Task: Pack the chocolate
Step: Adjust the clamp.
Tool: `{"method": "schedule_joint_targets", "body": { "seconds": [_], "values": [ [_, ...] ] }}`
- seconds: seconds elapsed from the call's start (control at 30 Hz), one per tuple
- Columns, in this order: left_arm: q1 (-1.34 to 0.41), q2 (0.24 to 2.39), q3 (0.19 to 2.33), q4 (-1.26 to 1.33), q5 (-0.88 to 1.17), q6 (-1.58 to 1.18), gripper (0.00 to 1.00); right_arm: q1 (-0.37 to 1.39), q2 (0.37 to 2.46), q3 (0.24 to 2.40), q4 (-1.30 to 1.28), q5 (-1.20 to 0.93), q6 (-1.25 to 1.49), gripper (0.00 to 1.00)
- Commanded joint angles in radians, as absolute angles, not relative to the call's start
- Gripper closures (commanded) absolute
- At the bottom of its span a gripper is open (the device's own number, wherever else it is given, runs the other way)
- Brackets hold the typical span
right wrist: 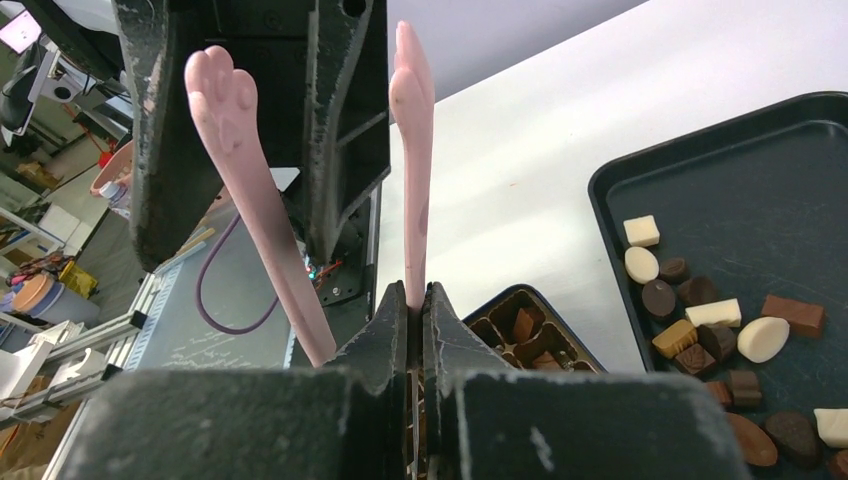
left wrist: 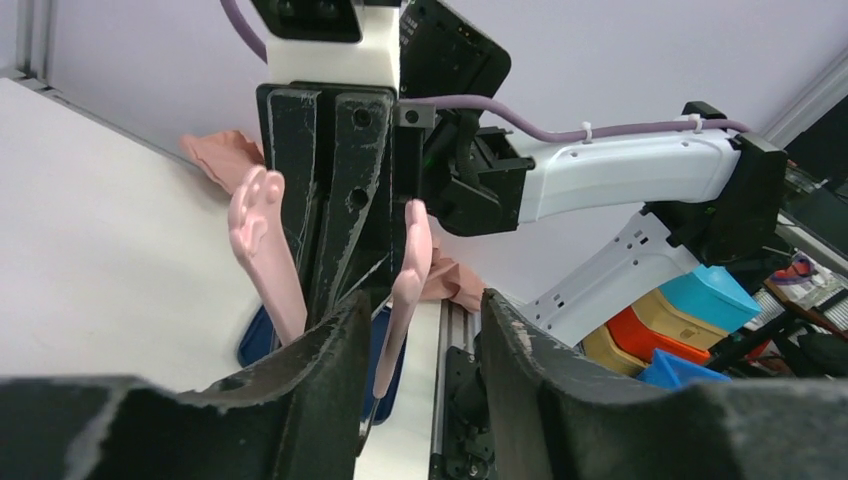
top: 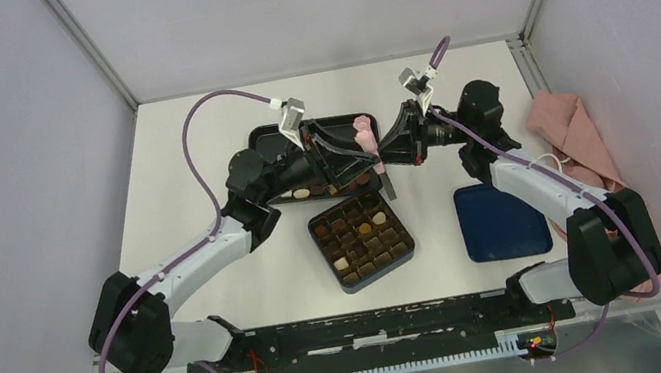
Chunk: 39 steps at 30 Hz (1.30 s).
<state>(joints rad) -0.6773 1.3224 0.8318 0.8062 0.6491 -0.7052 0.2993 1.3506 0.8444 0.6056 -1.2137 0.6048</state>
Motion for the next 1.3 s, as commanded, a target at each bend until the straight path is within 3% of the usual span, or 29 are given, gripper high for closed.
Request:
{"method": "schedule_joint_targets", "body": {
  "seconds": [0.0, 0.1, 0.2, 0.23, 0.5, 0.73, 0.9, 1.13, 1.23, 1.27],
  "values": [
    [-0.678, 1.351, 0.894, 0.875, 0.685, -0.74, 0.52, 0.308, 1.33, 0.865, 0.632, -1.233, 0.592, 1.0],
    [-0.687, 1.373, 0.923, 0.874, 0.696, -0.736, 0.63, 0.311, 1.339, 0.869, 0.63, -1.225, 0.594, 1.0],
    [-0.696, 1.393, 0.961, 0.841, 0.722, -0.714, 0.96, 0.31, 1.352, 0.878, 0.63, -1.223, 0.599, 1.0],
    [-0.7, 1.396, 0.971, 0.838, 0.742, -0.704, 0.98, 0.311, 1.355, 0.882, 0.63, -1.22, 0.6, 1.0],
    [-0.721, 1.304, 0.99, 0.902, 0.844, -0.686, 0.98, 0.284, 1.444, 0.886, 0.631, -1.204, 0.636, 1.0],
    [-0.753, 1.275, 0.996, 1.147, 0.9, -0.837, 0.98, 0.27, 1.577, 0.837, 0.887, -1.223, 0.871, 1.0],
    [-0.794, 1.26, 1.002, 1.134, 0.917, -0.808, 0.98, 0.265, 1.621, 0.813, 0.977, -1.231, 0.958, 1.0],
    [-0.771, 1.255, 0.966, 0.822, 0.768, -0.616, 0.98, 0.251, 1.558, 0.832, 1.251, -1.256, 1.116, 1.0],
    [-0.704, 1.3, 0.908, 0.912, 0.746, -0.679, 0.98, 0.248, 1.471, 0.858, 1.169, -1.262, 1.012, 0.98],
    [-0.683, 1.322, 0.899, 0.971, 0.761, -0.718, 0.98, 0.248, 1.44, 0.867, 1.067, -1.261, 0.936, 0.92]
  ]
}}
